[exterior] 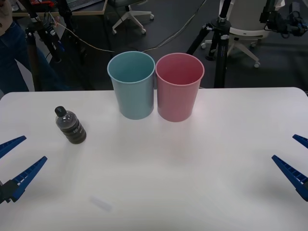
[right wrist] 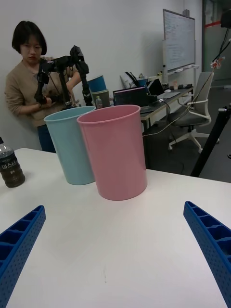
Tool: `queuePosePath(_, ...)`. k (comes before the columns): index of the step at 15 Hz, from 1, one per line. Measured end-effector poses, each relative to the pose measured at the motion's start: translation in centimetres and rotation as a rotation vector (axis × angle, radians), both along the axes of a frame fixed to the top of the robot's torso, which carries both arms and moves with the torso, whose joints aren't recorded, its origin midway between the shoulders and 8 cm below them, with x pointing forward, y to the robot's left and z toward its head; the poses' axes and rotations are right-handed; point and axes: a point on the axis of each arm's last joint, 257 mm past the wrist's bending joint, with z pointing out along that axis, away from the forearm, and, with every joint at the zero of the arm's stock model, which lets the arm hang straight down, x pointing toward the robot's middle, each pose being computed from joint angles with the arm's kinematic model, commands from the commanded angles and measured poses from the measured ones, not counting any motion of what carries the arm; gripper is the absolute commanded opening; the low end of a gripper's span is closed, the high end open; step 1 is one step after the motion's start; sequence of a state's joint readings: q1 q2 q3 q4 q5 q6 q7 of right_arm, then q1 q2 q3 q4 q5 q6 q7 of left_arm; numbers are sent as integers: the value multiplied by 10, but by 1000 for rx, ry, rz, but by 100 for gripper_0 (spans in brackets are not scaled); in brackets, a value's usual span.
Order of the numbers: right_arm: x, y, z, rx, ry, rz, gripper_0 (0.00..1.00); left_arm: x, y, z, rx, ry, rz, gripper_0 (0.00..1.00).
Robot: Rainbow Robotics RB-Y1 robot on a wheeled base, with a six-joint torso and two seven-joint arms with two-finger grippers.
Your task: Grasp the object on the table and drop it into the matching bin: aluminum can to the light blue bin, PET bottle to the pink bin.
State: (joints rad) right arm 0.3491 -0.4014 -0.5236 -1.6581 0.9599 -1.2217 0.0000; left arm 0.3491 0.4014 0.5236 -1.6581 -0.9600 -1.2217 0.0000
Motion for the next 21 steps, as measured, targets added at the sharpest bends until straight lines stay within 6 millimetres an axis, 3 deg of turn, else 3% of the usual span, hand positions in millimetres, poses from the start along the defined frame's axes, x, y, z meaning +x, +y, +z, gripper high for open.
queuePosePath(7, 0, 0, 0, 0, 0, 0, 100, 5, -20, 1, -21, -10, -44, 100)
queuePosePath(15, 0, 0, 0, 0, 0, 0, 100, 3, 2, -8, -32, 21, 22, 100)
queuePosePath(21, 0, 0, 0, 0, 0, 0, 100, 20, 10, -39, -21, 71, 134, 100)
